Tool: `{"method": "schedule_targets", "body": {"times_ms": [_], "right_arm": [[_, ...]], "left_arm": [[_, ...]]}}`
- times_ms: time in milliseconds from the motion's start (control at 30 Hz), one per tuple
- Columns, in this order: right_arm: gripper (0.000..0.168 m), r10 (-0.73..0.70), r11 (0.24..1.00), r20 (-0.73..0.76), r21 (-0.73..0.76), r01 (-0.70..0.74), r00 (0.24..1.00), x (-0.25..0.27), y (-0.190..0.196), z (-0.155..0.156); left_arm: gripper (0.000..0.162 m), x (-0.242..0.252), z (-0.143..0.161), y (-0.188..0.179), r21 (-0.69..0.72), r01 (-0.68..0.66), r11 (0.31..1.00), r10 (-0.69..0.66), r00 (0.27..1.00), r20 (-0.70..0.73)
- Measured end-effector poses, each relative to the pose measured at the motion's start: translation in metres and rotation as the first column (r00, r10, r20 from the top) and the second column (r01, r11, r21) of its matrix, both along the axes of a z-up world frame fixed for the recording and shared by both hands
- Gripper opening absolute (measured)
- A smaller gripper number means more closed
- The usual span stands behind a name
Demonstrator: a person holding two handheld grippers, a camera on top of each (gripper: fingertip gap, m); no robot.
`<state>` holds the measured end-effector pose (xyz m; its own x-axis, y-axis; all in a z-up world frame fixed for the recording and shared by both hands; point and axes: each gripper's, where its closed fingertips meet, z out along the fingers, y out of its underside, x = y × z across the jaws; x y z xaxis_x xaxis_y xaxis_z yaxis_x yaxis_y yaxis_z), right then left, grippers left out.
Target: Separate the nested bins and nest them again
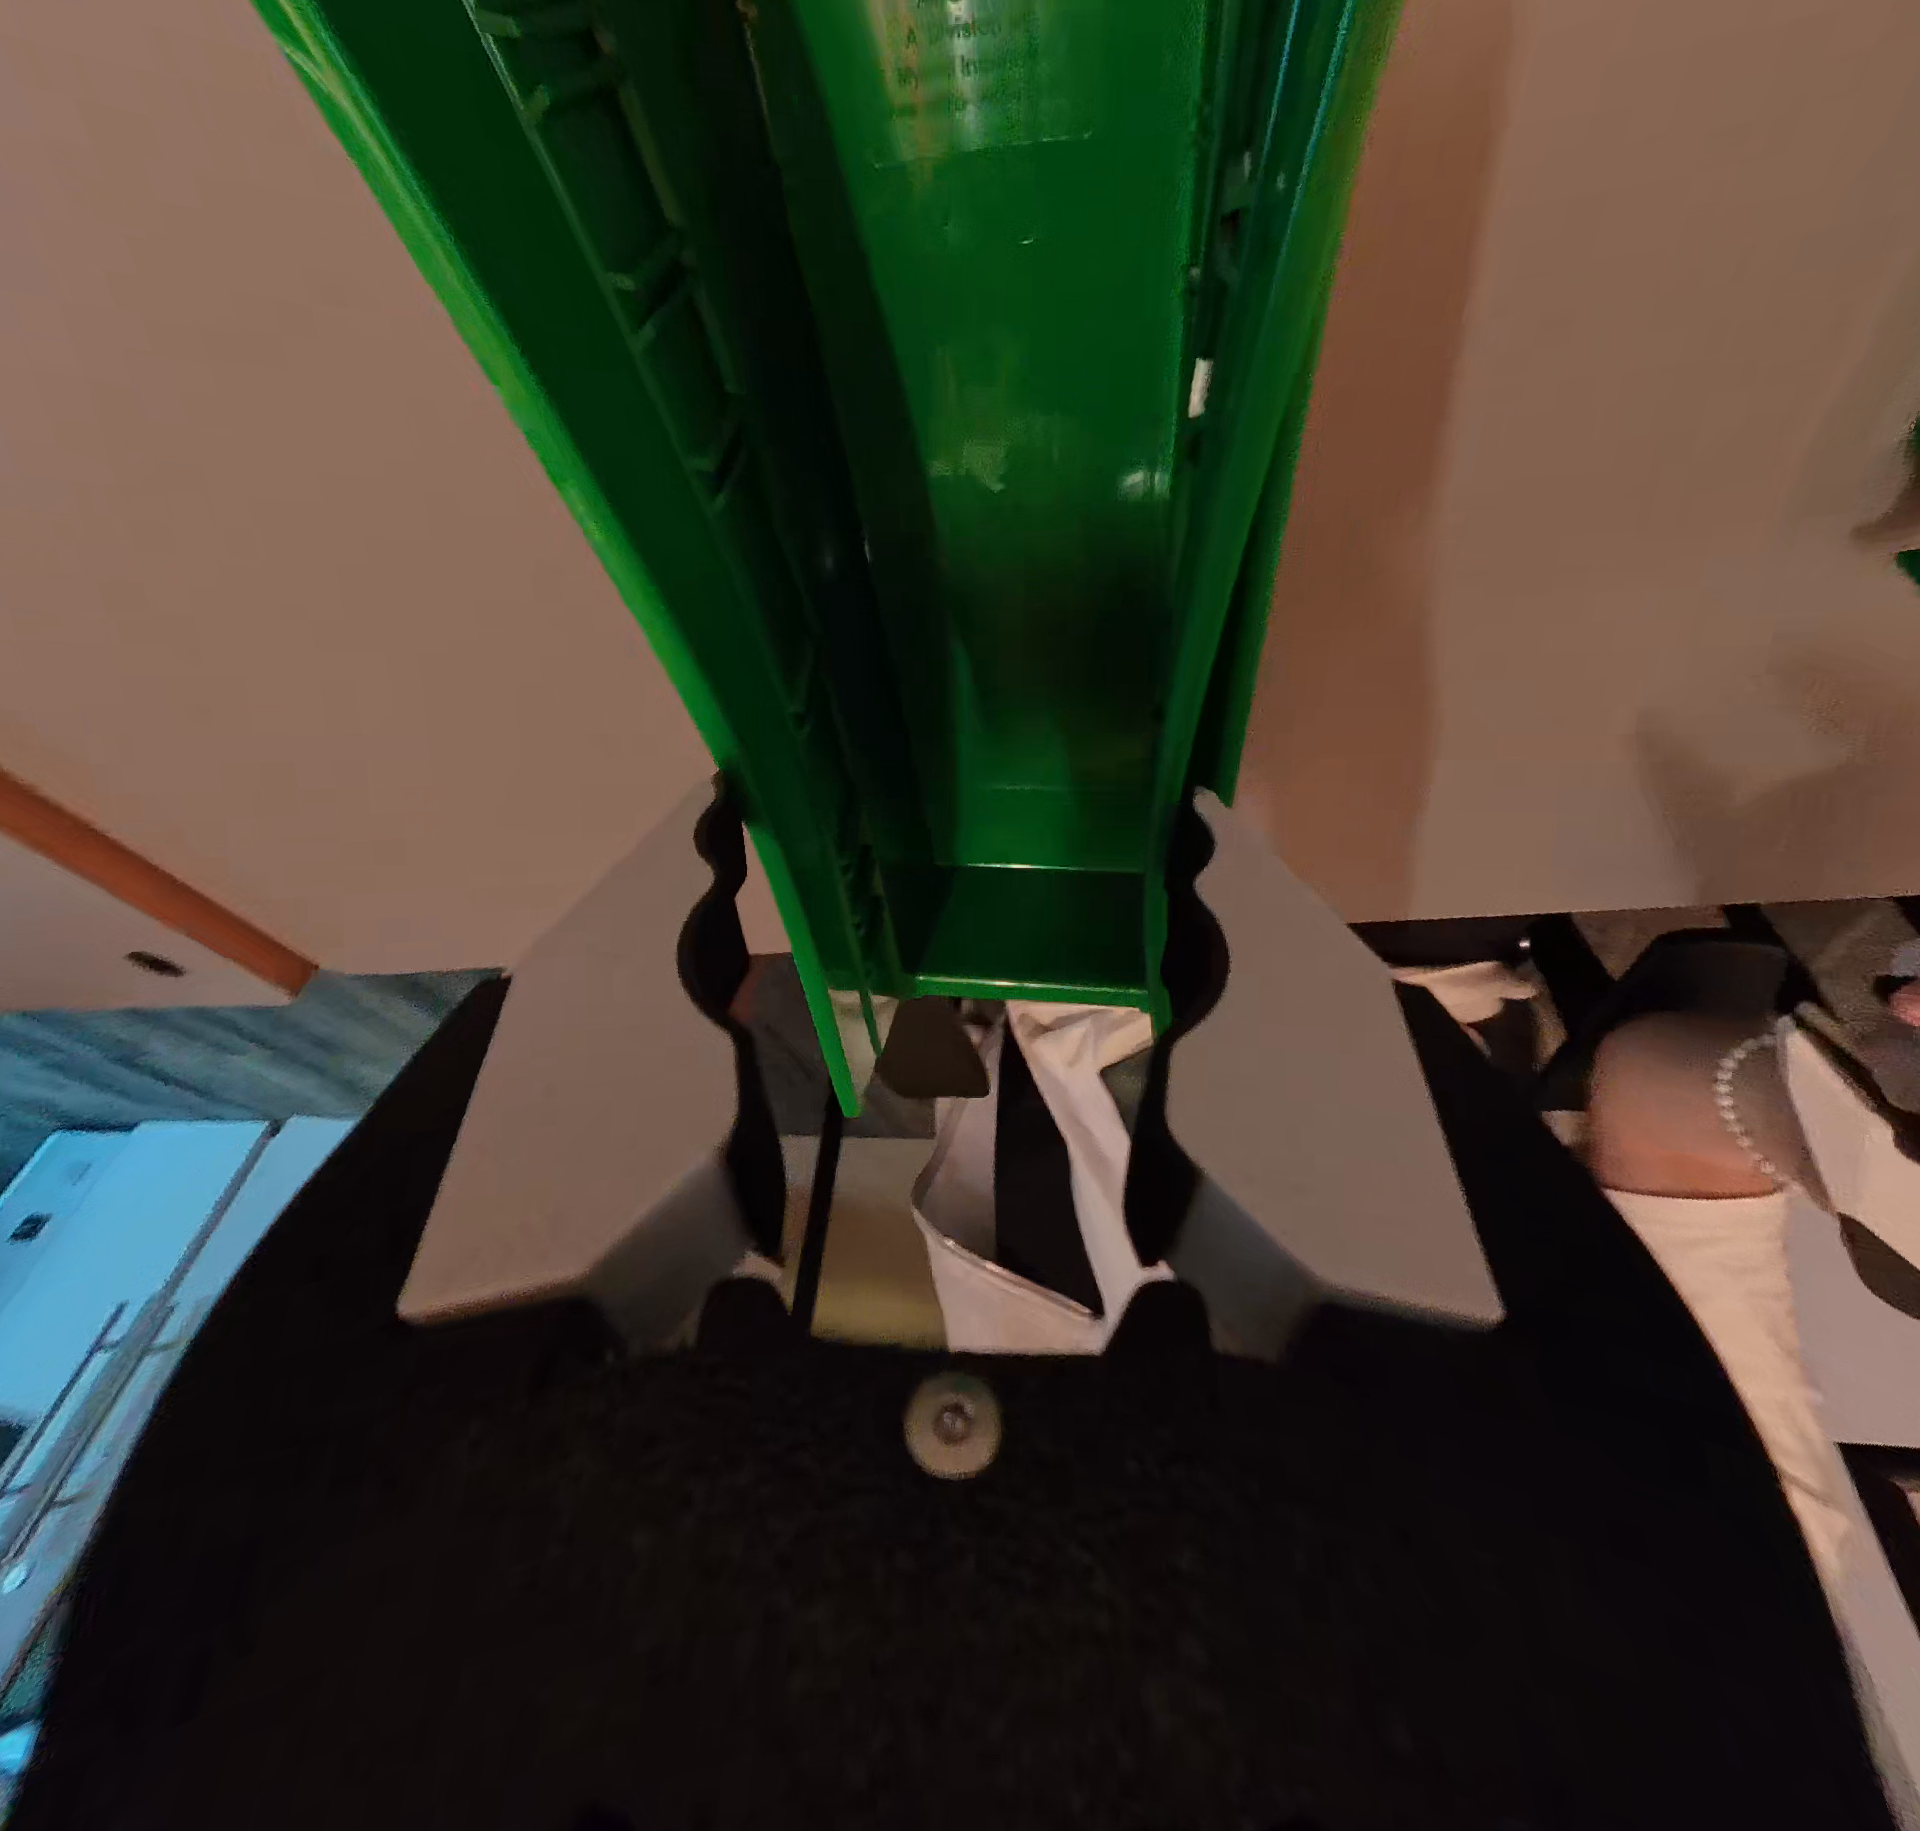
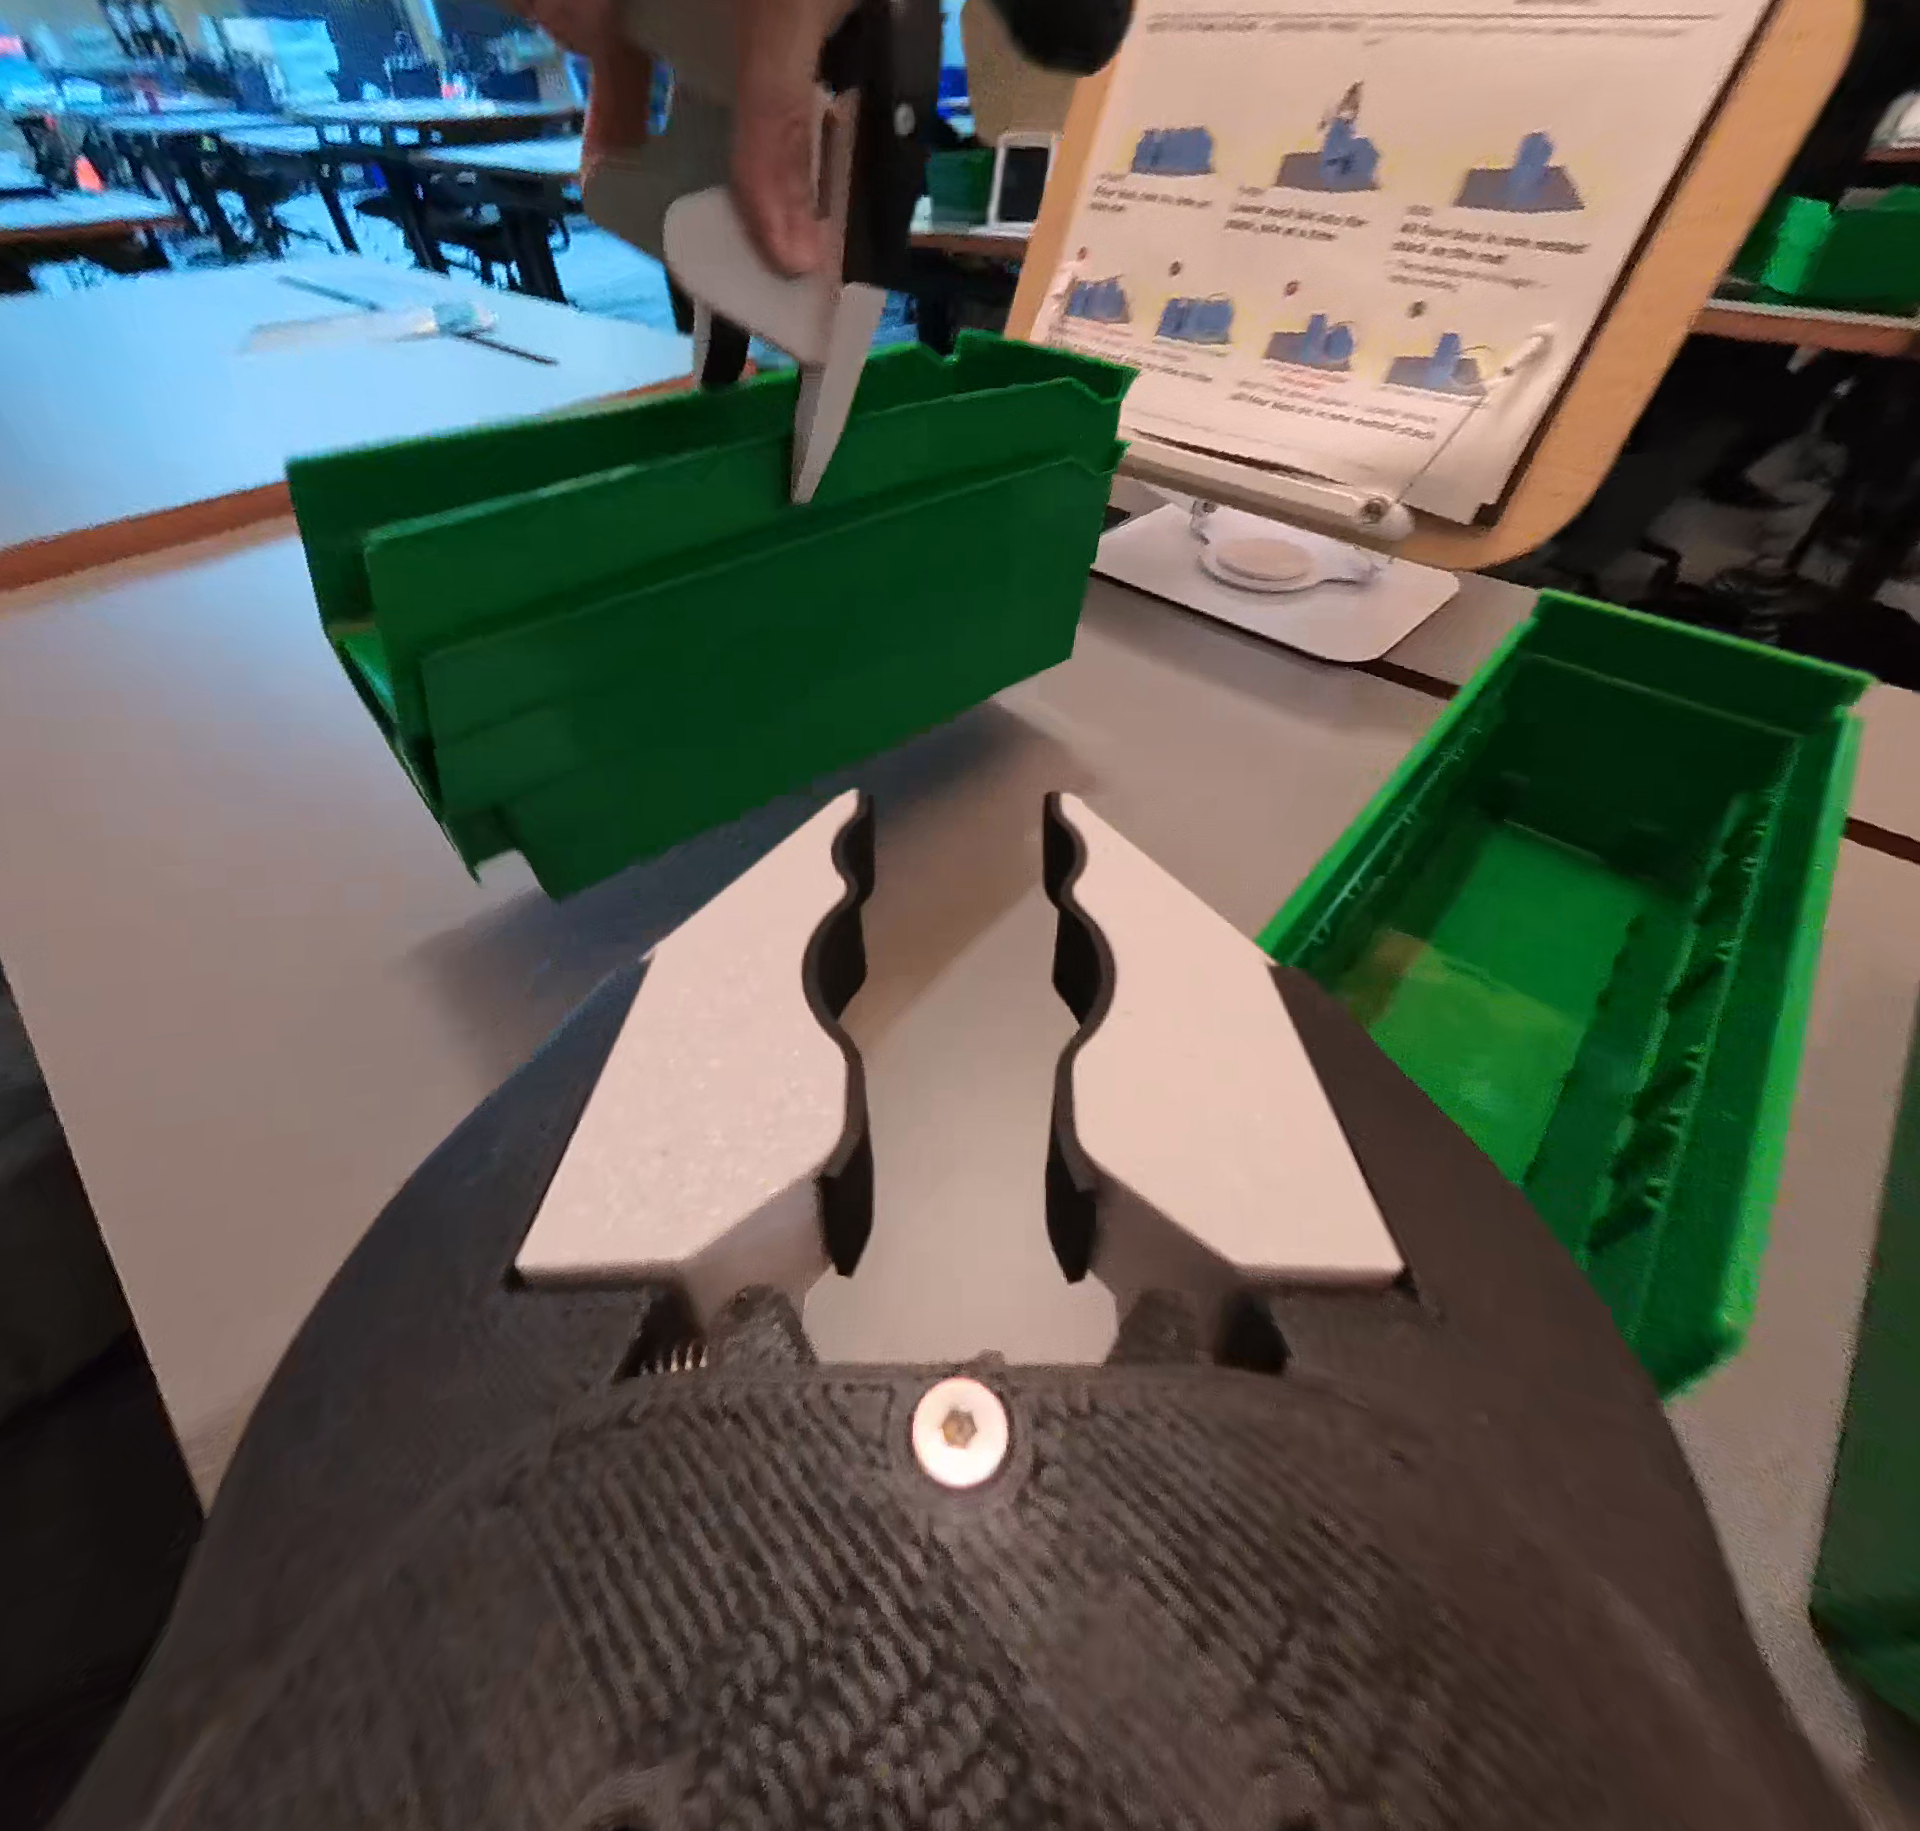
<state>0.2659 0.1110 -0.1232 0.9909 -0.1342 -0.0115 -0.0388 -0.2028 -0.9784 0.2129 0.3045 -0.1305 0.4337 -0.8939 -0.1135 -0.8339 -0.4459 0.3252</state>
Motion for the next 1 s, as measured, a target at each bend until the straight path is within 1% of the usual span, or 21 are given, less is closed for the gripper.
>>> {"method": "schedule_targets", "body": {"times_ms": [33,133,200,267,300,367,400,500,533,633,667,767,900,1000], "right_arm": [[0.028,0.006,1.0,0.019,-0.018,-0.006,1.0,-0.002,0.003,-0.003],[0.027,0.019,0.999,0.037,-0.051,-0.017,0.999,-0.007,0.008,-0.011],[0.027,0.026,0.998,0.032,-0.053,-0.024,0.999,-0.009,0.009,-0.013],[0.027,0.032,0.998,0.024,-0.059,-0.031,0.999,-0.009,0.009,-0.015],[0.027,0.034,0.997,0.019,-0.063,-0.033,0.999,-0.008,0.009,-0.016],[0.027,0.034,0.997,0.01,-0.067,-0.033,0.999,-0.007,0.009,-0.017],[0.027,0.034,0.997,0.007,-0.067,-0.033,0.999,-0.006,0.008,-0.018],[0.027,0.037,0.996,0.004,-0.076,-0.036,0.999,-0.006,0.008,-0.02],[0.028,0.038,0.996,0.005,-0.083,-0.037,0.999,-0.006,0.008,-0.021],[0.028,0.032,0.995,0.013,-0.091,-0.03,0.999,-0.004,0.007,-0.023],[0.028,0.031,0.995,0.013,-0.093,-0.03,0.999,-0.004,0.008,-0.024],[0.028,0.033,0.995,0.015,-0.097,-0.031,0.999,-0.004,0.008,-0.025],[0.025,0.033,0.995,0.016,-0.1,-0.031,0.999,-0.004,0.009,-0.027],[0.02,0.038,0.995,0.017,-0.095,-0.037,0.999,-0.005,0.012,-0.028]], "left_arm": [[0.08,-0.001,0.003,0.002,0.008,0.01,1.0,-0.01,1.0,-0.013],[0.079,0.003,0.012,0.001,-0.027,-0.012,1.0,0.013,0.999,0.031],[0.078,0.004,0.019,0.009,0.012,-0.013,1.0,0.013,0.999,0.03],[0.078,0.0,0.025,0.016,0.06,0.002,0.998,-0.002,1.0,0.0],[0.078,0.0,0.026,0.015,0.047,-0.004,0.999,0.004,1.0,0.008],[0.077,0.004,0.024,0.008,-0.021,-0.033,0.999,0.034,0.998,0.059],[0.077,0.005,0.024,0.007,-0.031,-0.041,0.999,0.043,0.997,0.069],[0.077,0.0,0.021,0.018,0.051,-0.024,0.998,0.023,1.0,0.02],[0.077,-0.002,0.019,0.017,0.048,-0.023,0.999,0.023,1.0,0.011],[0.076,0.001,0.01,0.007,-0.033,-0.053,0.998,0.054,0.997,0.054],[0.076,0.001,0.007,0.008,-0.021,-0.05,0.999,0.051,0.998,0.047],[0.077,-0.008,0.005,0.017,0.051,-0.006,0.999,0.007,0.999,-0.032],[0.077,-0.002,-0.003,0.007,-0.024,-0.05,0.998,0.051,0.998,0.024],[0.078,-0.003,-0.008,0.009,-0.002,-0.038,0.999,0.038,0.999,0.003]]}}
